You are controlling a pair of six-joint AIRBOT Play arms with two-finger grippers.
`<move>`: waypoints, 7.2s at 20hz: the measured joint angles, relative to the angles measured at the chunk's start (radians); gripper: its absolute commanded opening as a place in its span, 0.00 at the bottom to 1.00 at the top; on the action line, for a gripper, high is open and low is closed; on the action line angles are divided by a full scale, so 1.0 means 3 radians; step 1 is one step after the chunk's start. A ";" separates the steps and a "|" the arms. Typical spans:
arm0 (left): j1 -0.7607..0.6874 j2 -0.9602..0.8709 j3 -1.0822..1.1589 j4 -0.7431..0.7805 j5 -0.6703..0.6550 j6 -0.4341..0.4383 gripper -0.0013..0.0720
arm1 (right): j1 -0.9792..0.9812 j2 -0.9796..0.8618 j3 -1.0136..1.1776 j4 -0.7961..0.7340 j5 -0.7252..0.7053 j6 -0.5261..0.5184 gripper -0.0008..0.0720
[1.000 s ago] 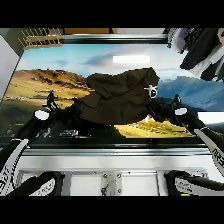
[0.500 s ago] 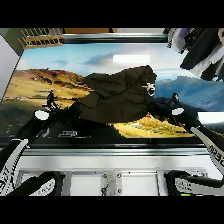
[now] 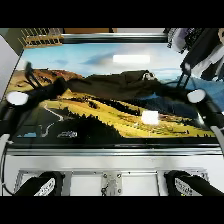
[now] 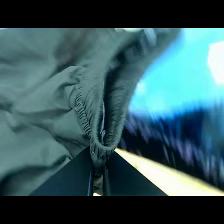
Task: Fold the clothes and pants, and hang the long-sleeved shirts on hangers.
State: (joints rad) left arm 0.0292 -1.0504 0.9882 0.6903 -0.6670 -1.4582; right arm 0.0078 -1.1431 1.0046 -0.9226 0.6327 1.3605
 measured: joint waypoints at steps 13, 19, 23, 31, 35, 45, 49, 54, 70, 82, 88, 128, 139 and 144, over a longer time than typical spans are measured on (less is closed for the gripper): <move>0.0106 0.1923 0.1556 0.0055 -0.0131 0.0122 0.02 | -0.0001 0.2017 0.1476 -0.0359 0.1250 0.1091 0.03; 0.0106 0.1672 0.1597 0.0080 -0.0198 0.0023 0.02 | 0.0005 0.1910 0.1506 -0.0381 0.1745 0.1825 0.03; 0.0089 0.0889 0.1603 0.0076 -0.0193 -0.0036 0.02 | 0.0067 0.1199 0.1456 -0.0384 0.2185 0.1935 0.03; -0.0195 -0.0860 0.1609 0.0066 0.0201 0.0008 0.02 | 0.0100 -0.0647 0.1429 -0.0516 0.1994 0.1591 0.03; -0.0217 -0.1396 0.1610 0.0067 0.0318 0.0029 0.02 | 0.0102 -0.1128 0.1428 -0.0548 0.1530 0.1513 0.03; -0.0070 -0.0800 0.0786 0.0079 -0.0211 0.0014 0.02 | 0.0195 -0.0865 0.1389 -0.1116 0.1822 0.1446 0.03; -0.0052 -0.0172 -0.0130 0.0089 -0.0371 0.0014 0.02 | 0.0380 -0.0509 0.1102 -0.1433 0.2159 0.1423 0.03; -0.0046 0.0322 -0.1063 0.0090 -0.0411 0.0013 0.02 | 0.0530 -0.0148 0.0380 -0.1567 0.2313 0.1462 0.03; -0.0008 0.0399 -0.1732 0.0370 -0.0727 0.0205 0.84 | 0.0757 0.0006 -0.0547 -0.1588 0.2193 0.1498 0.91; -0.0201 0.0858 -0.0745 0.0993 -0.1063 -0.0078 0.03 | -0.0834 0.0640 -0.0441 -0.0857 0.2569 0.0551 0.92; -0.0839 0.0398 -0.0315 0.1006 -0.1082 -0.0125 0.03 | -0.2098 0.0547 -0.1100 -0.0033 0.2209 -0.0385 1.00; -0.1551 -0.0416 0.0350 0.1016 -0.1184 -0.0140 0.03 | -0.1808 -0.0607 0.0220 0.0600 0.1316 -0.0767 0.03; -0.1551 -0.0416 0.0350 0.1013 -0.1157 -0.0140 0.03 | -0.3604 -0.0060 -0.0019 -0.0546 0.1174 0.0434 0.03; -0.1551 -0.0416 0.0350 0.1013 -0.1156 -0.0140 0.03 | -0.3714 0.0037 -0.0478 -0.0652 0.1254 0.0649 0.03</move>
State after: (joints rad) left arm -0.4362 -1.1751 1.0931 0.9943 -1.0138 -1.5002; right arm -1.1065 -1.1320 0.8612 -1.1183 1.0088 1.5551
